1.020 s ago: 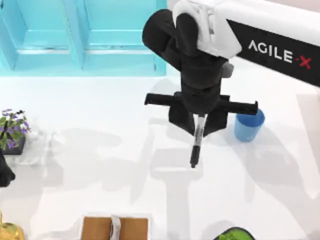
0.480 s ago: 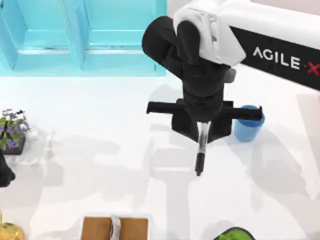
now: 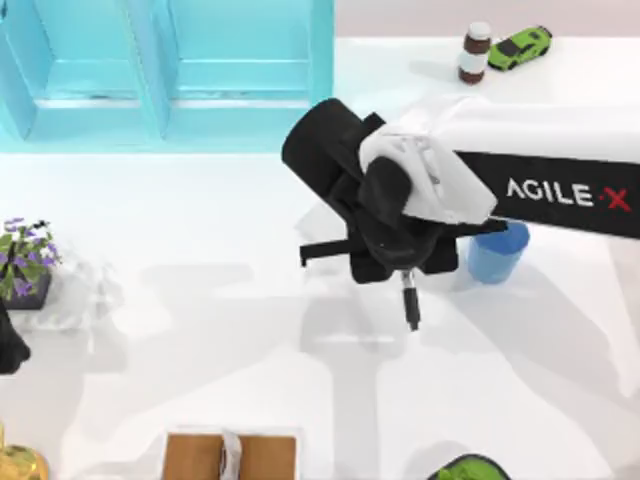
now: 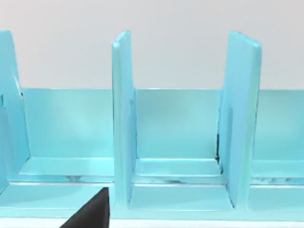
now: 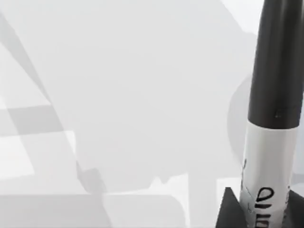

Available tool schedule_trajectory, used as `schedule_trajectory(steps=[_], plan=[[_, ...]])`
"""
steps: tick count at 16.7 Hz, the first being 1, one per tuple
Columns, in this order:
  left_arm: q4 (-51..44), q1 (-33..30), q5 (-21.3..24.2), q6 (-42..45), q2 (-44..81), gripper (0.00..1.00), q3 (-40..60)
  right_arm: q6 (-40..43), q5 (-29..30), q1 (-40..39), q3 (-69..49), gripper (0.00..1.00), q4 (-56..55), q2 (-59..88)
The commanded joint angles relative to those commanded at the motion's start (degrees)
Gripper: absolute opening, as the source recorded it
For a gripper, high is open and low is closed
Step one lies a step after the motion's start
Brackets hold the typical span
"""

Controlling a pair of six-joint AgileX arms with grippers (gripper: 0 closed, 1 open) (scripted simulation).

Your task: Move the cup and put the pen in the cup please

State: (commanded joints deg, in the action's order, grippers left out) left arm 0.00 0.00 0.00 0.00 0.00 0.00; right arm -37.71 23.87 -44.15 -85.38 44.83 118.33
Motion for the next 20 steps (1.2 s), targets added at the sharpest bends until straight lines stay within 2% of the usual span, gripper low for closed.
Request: schedule_trajectory(steps=[7, 12, 16, 20], plan=[[0.0, 0.0, 0.0, 0.0, 0.0, 1.0, 0.0, 17.1, 20.7, -3.1, 19.7, 0.0, -46.6, -11.5], [0.0, 0.0, 0.0, 0.0, 0.0, 1.0, 0.0, 28.2, 33.1, -5.4, 32.3, 0.0, -78.2, -20.1], [0.0, 0.0, 0.0, 0.0, 0.0, 1.0, 0.0, 36.0, 40.1, -6.7, 41.5, 0.0, -96.4, -24.4], [0.0, 0.0, 0.0, 0.0, 0.0, 1.0, 0.0, 41.6, 44.0, -7.3, 48.6, 0.0, -106.1, -26.4]])
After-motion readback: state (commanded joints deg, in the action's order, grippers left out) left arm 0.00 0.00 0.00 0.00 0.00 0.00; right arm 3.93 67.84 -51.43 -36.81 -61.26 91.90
